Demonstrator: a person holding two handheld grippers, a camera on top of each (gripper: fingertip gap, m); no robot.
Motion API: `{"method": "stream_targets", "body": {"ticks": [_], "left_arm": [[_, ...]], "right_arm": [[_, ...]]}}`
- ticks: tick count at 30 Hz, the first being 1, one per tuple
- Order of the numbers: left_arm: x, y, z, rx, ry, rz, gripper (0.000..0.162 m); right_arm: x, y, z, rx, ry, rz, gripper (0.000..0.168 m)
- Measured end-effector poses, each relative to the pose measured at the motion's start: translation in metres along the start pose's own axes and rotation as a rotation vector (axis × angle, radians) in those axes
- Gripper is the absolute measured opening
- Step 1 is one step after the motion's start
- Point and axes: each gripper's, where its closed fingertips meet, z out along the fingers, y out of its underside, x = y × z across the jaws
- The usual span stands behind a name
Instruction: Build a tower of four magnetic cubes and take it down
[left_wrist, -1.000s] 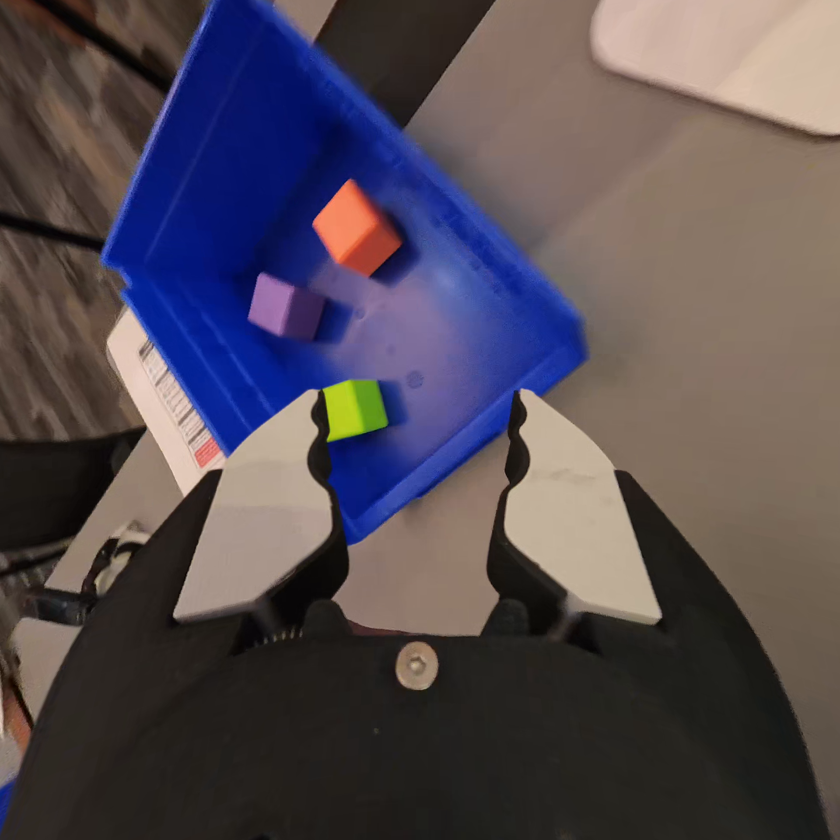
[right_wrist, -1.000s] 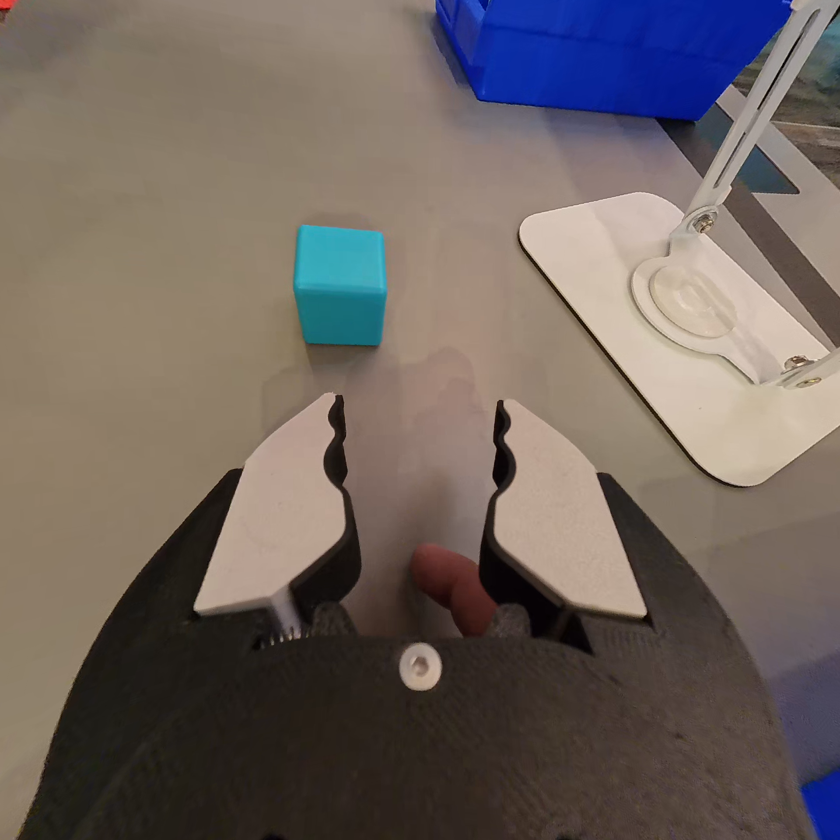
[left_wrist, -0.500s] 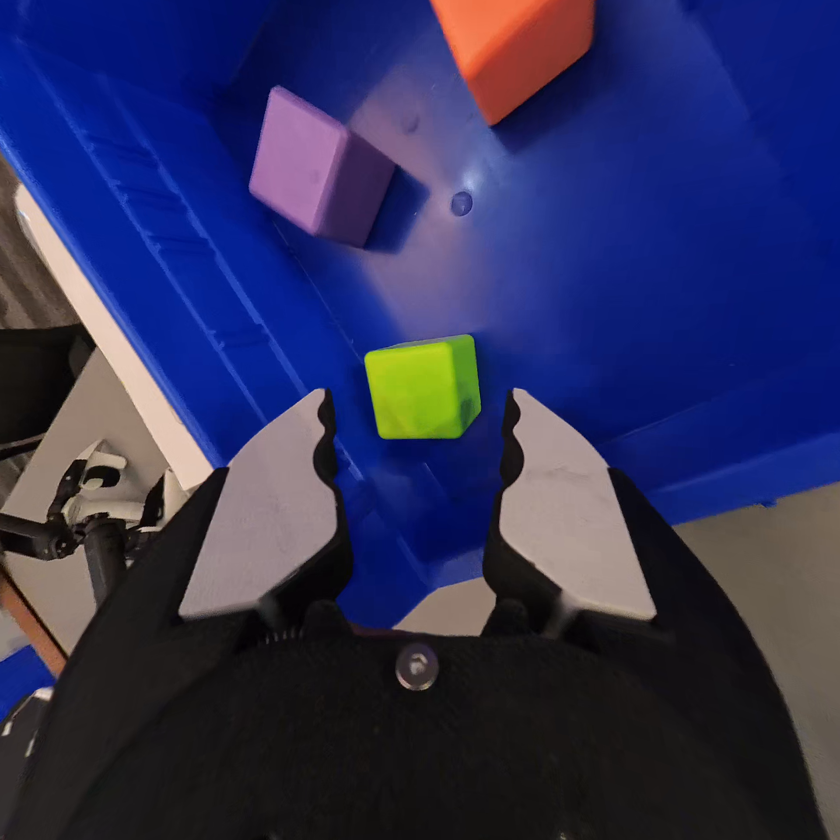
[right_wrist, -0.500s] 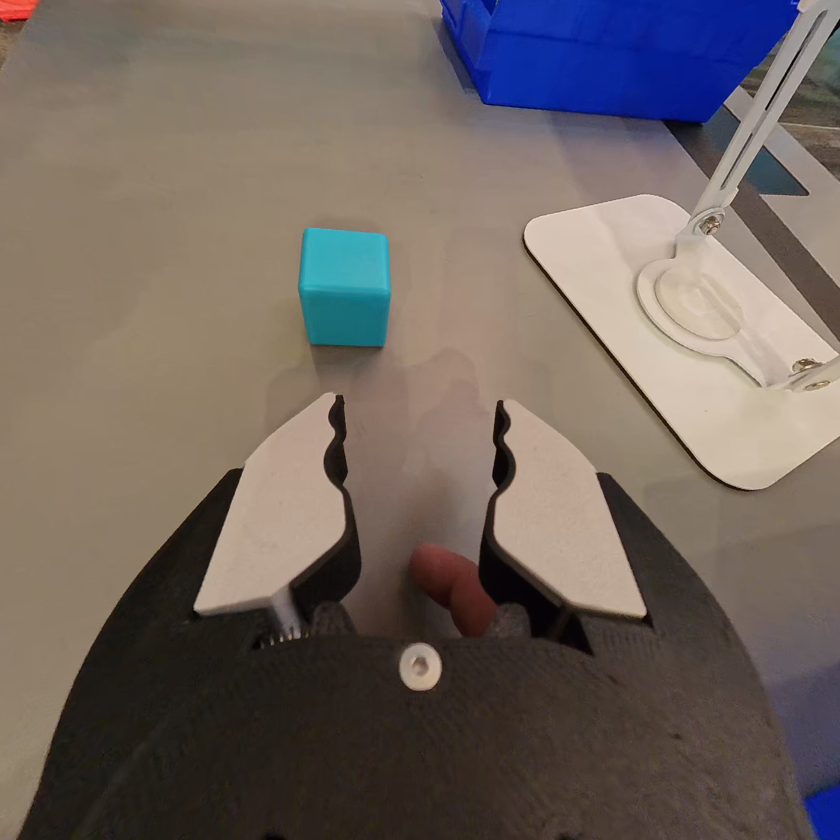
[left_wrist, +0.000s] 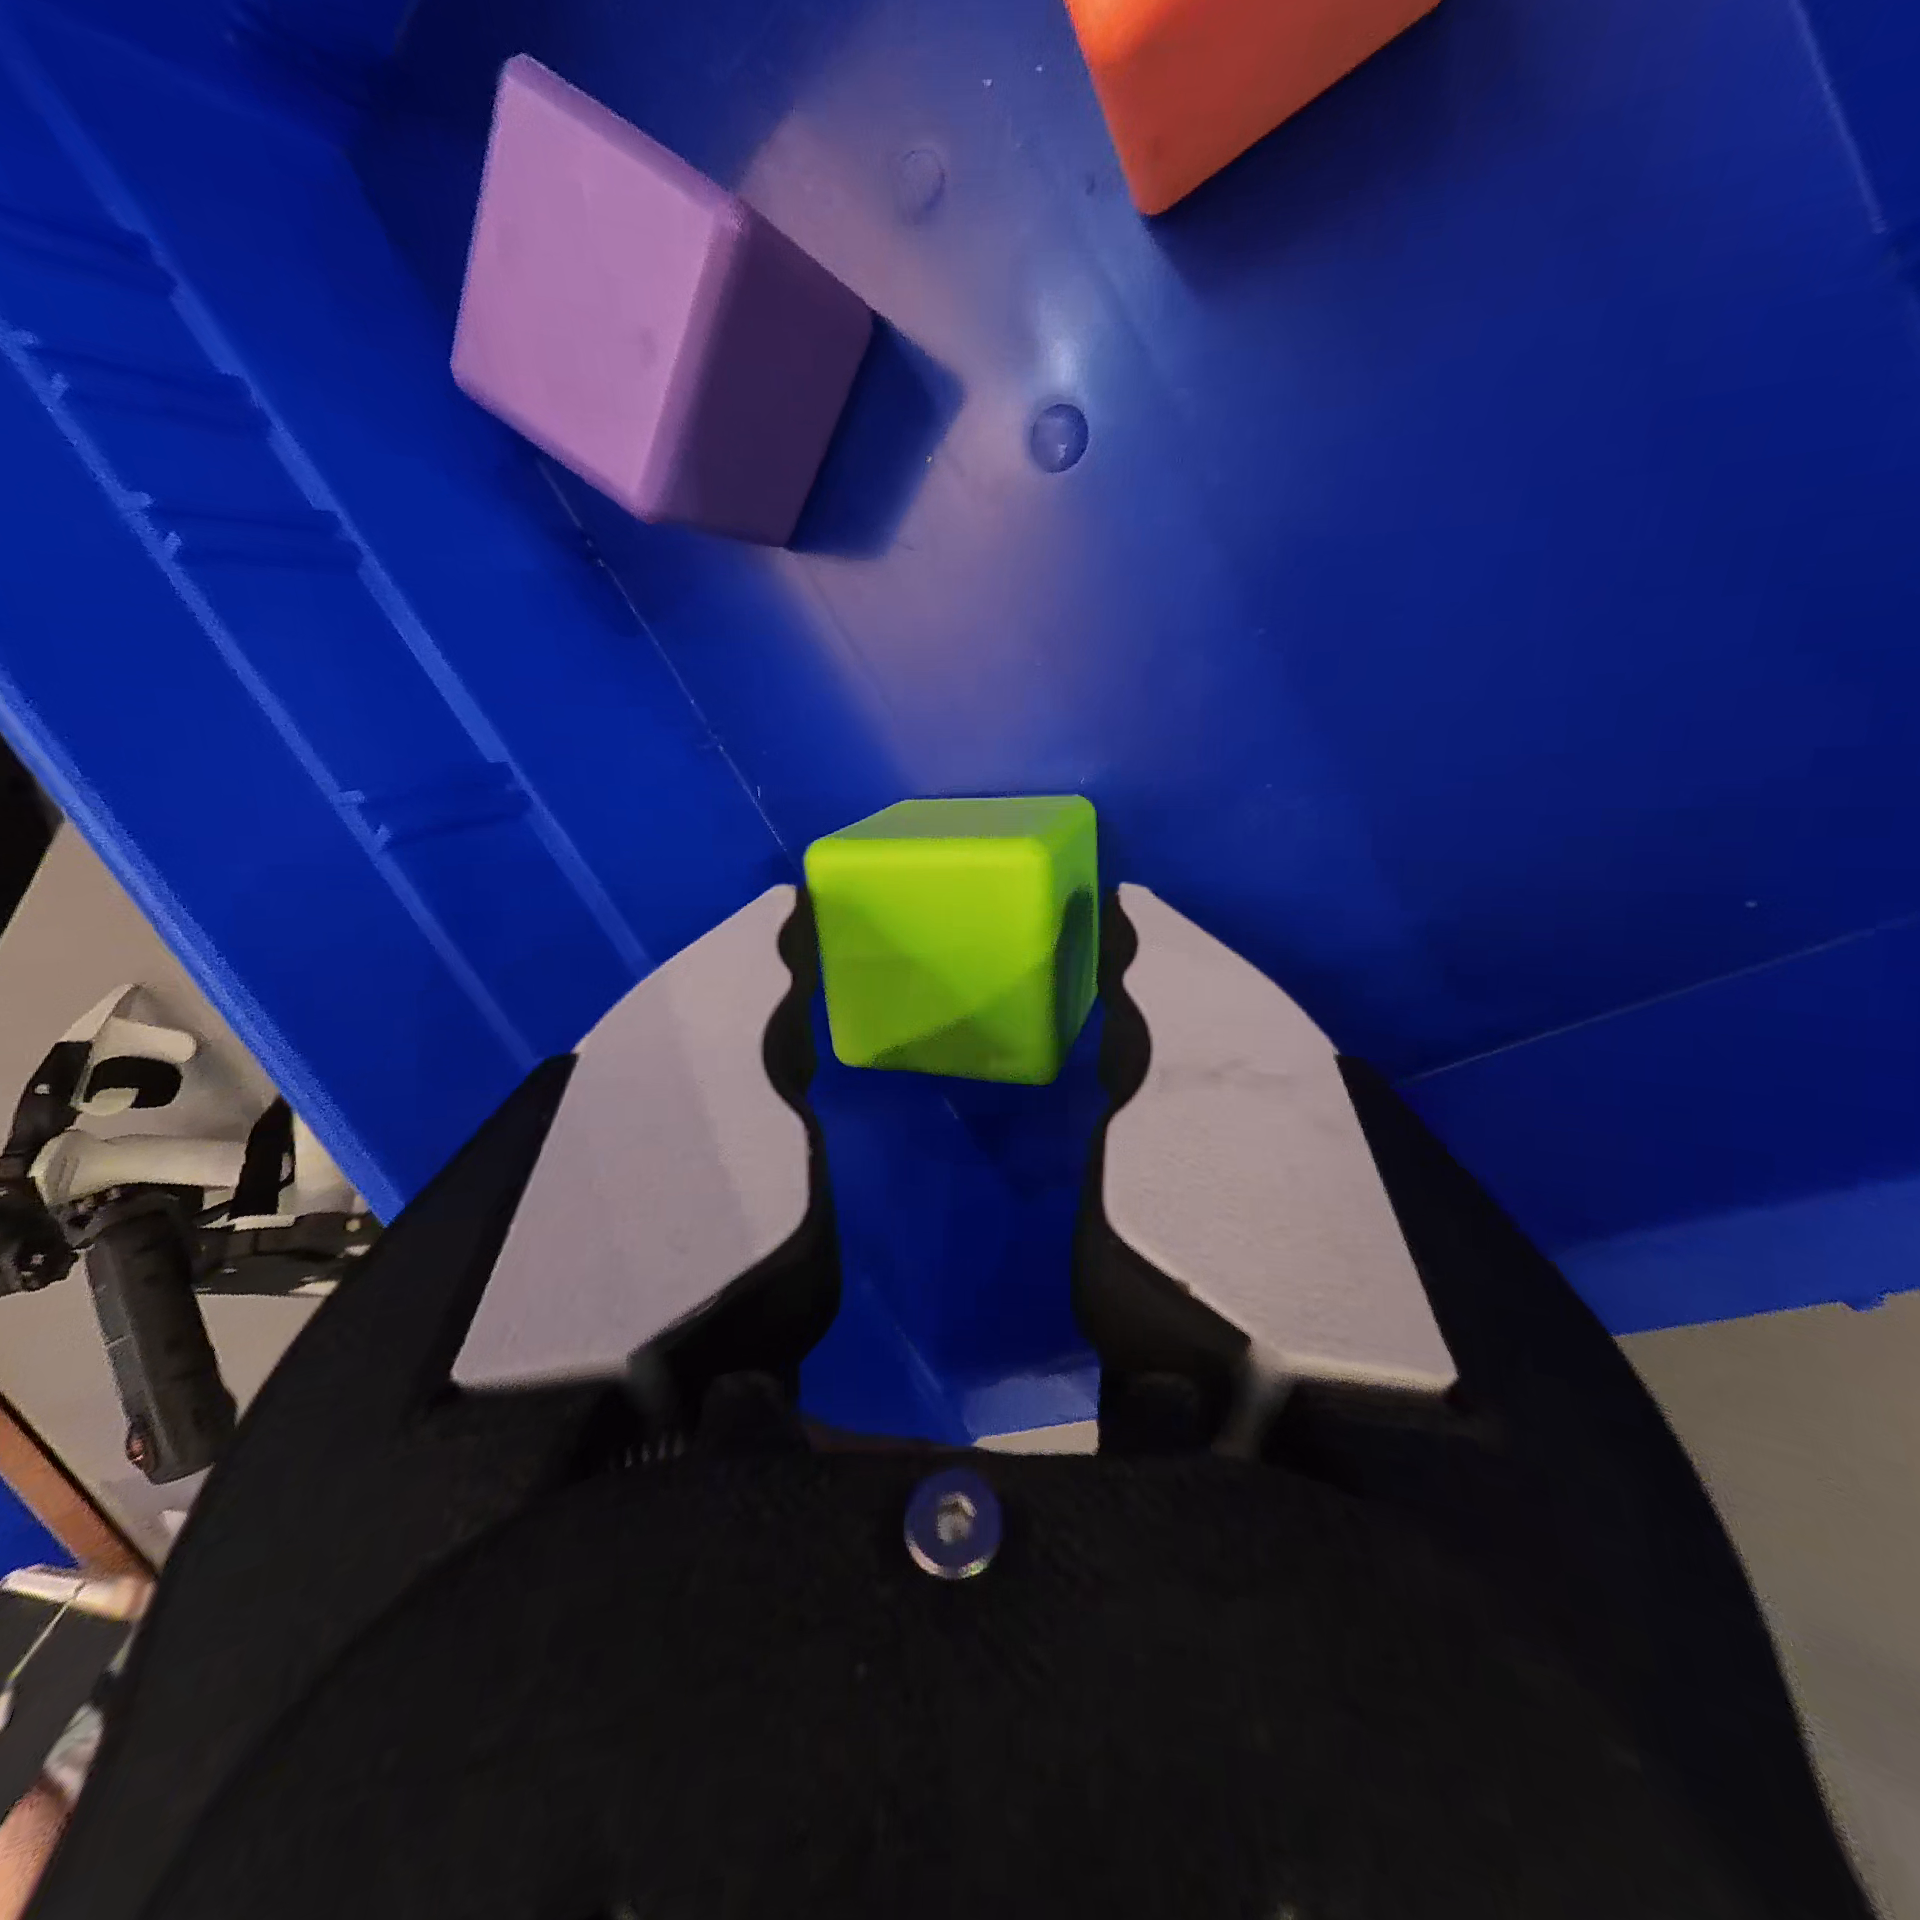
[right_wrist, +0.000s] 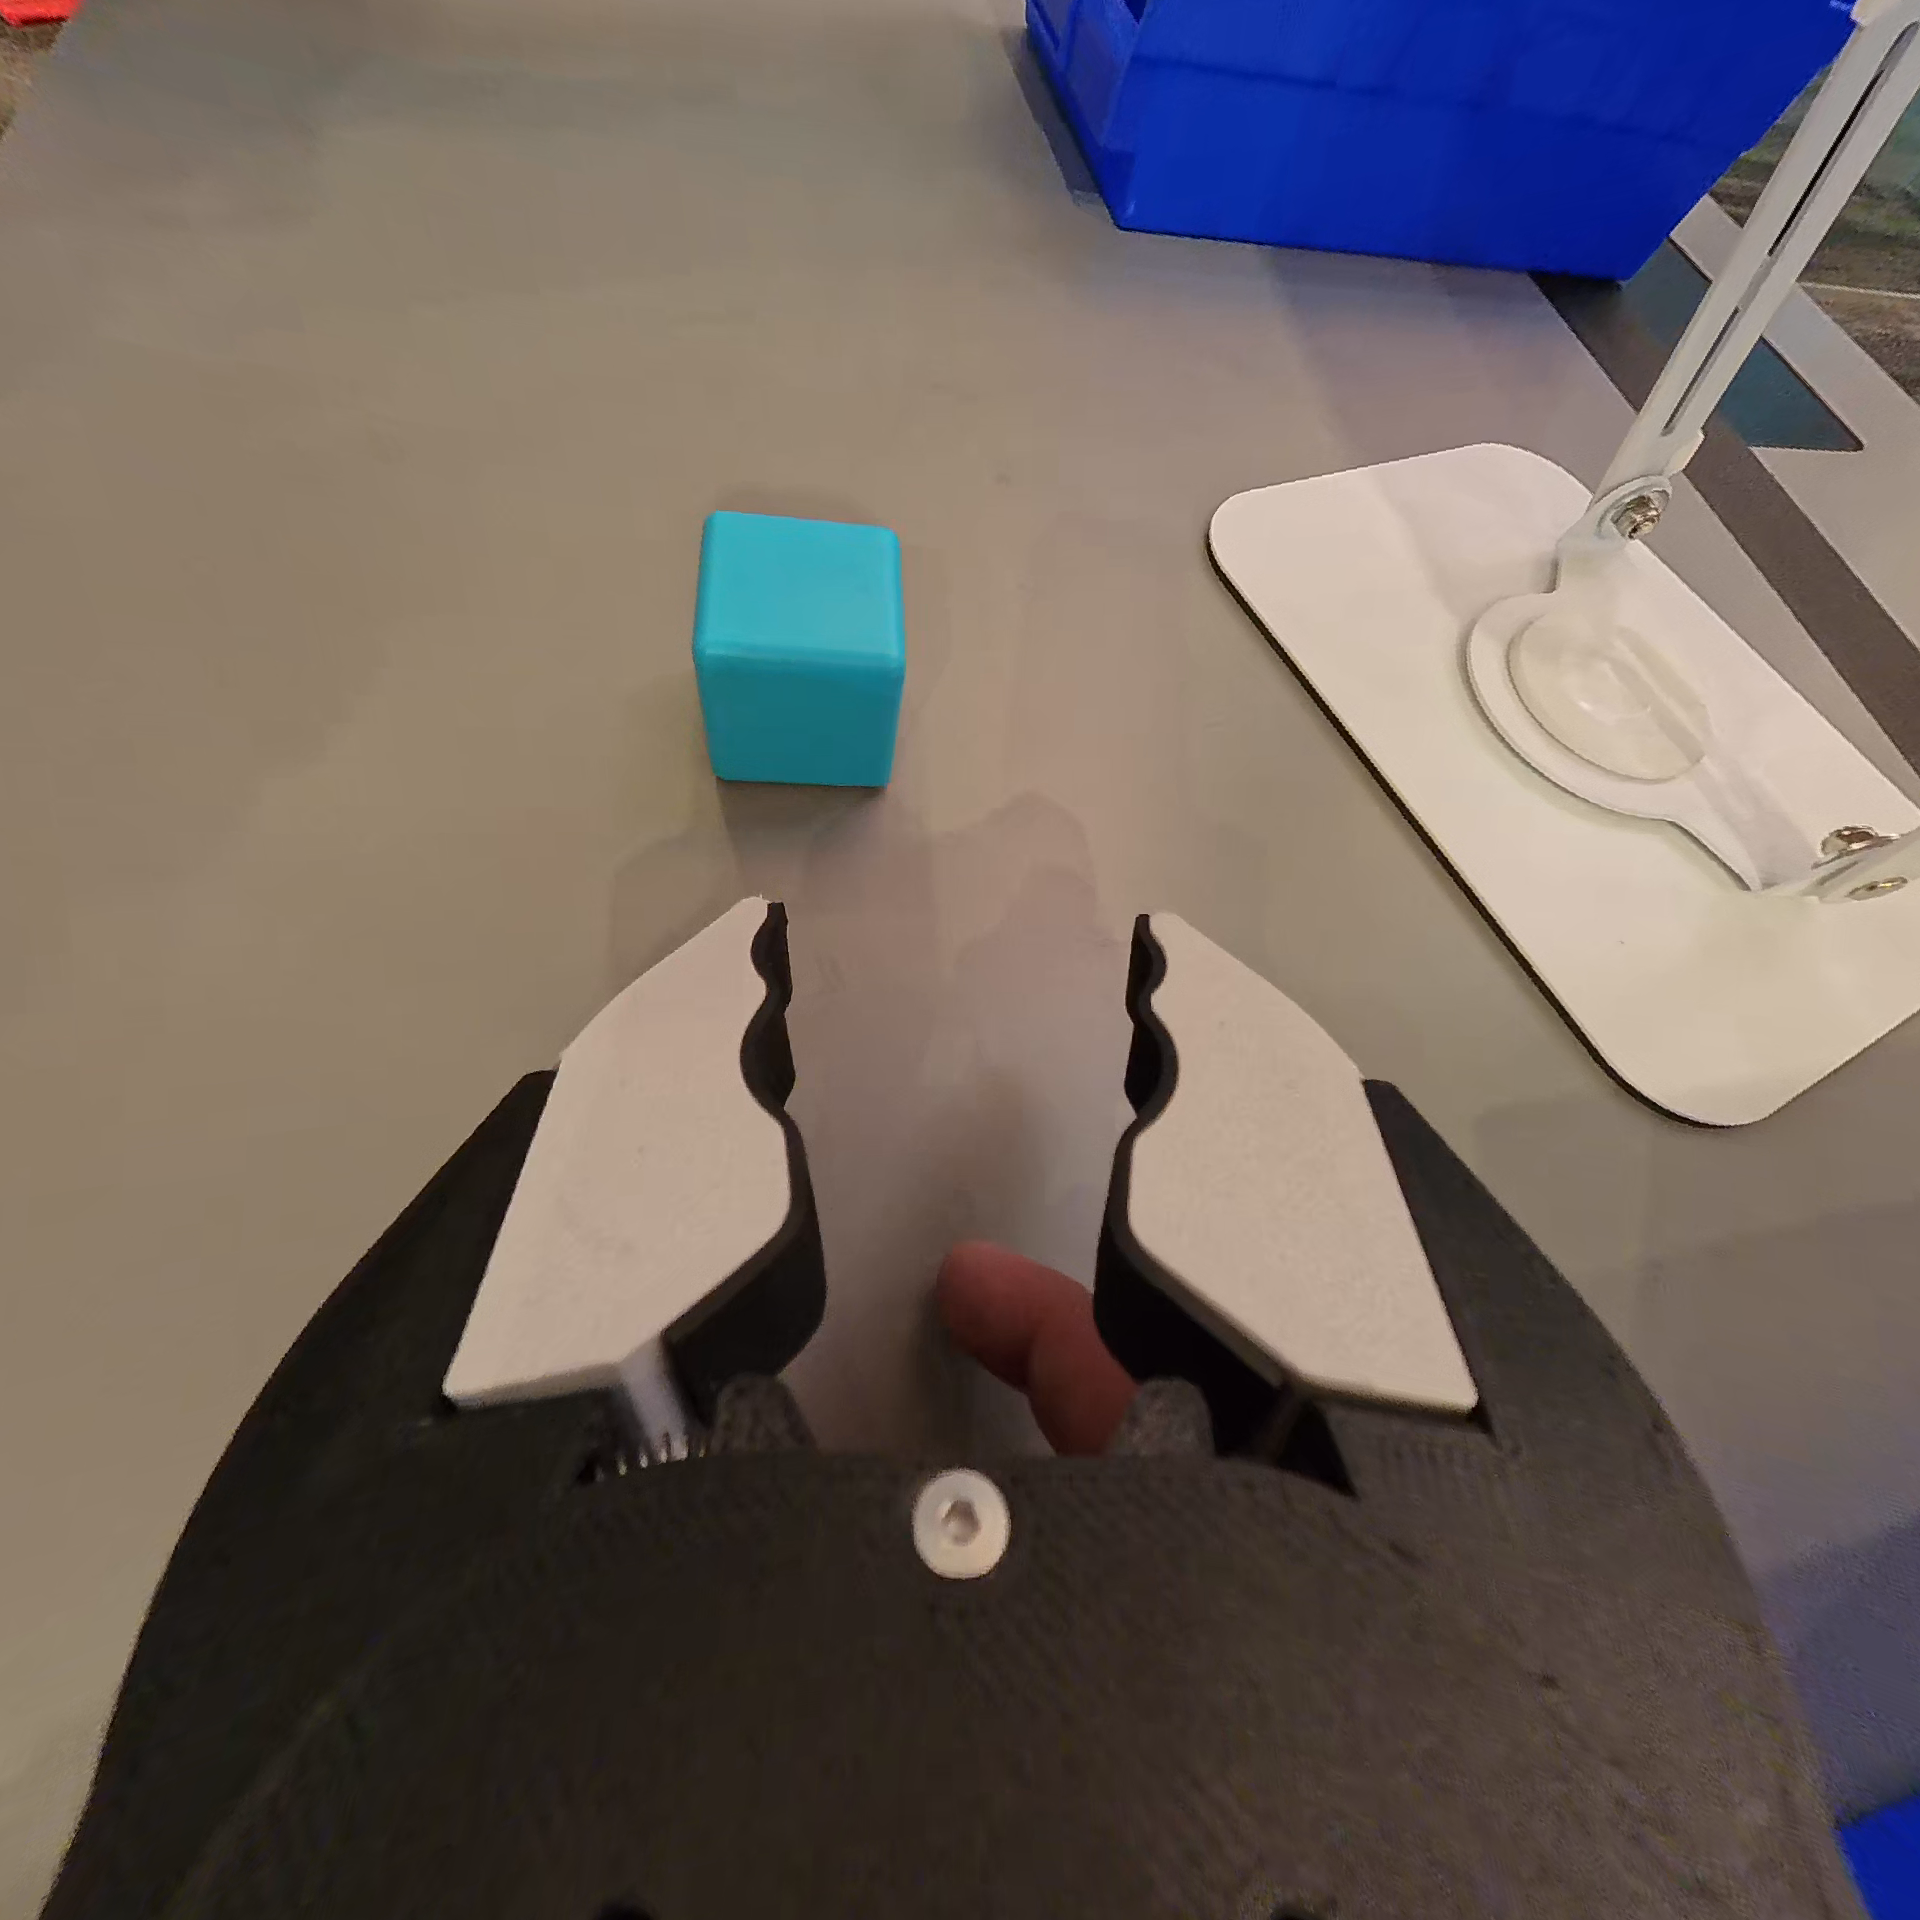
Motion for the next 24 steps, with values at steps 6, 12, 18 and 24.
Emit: {"method": "stream_targets", "body": {"ticks": [6, 12, 18, 24], "left_arm": [[0.001, -0.001, -0.001, 0.041, 0.01, 0.024, 0.048], [0.008, -0.004, -0.01, 0.069, 0.001, 0.082, 0.047], [0.022, -0.017, -0.054, 0.154, 0.005, 0.135, 0.047], [0.046, -0.029, -0.114, 0.197, 0.004, 0.246, 0.047]], "right_arm": [[0.0, 0.0, 0.0, -0.002, -0.001, -0.004, 0.063], [0.0, 0.0, 0.0, -0.002, -0.001, -0.005, 0.063], [-0.001, 0.0, 0.0, -0.004, -0.001, -0.007, 0.063], [-0.001, 0.0, 0.001, -0.004, -0.001, -0.008, 0.063]]}}
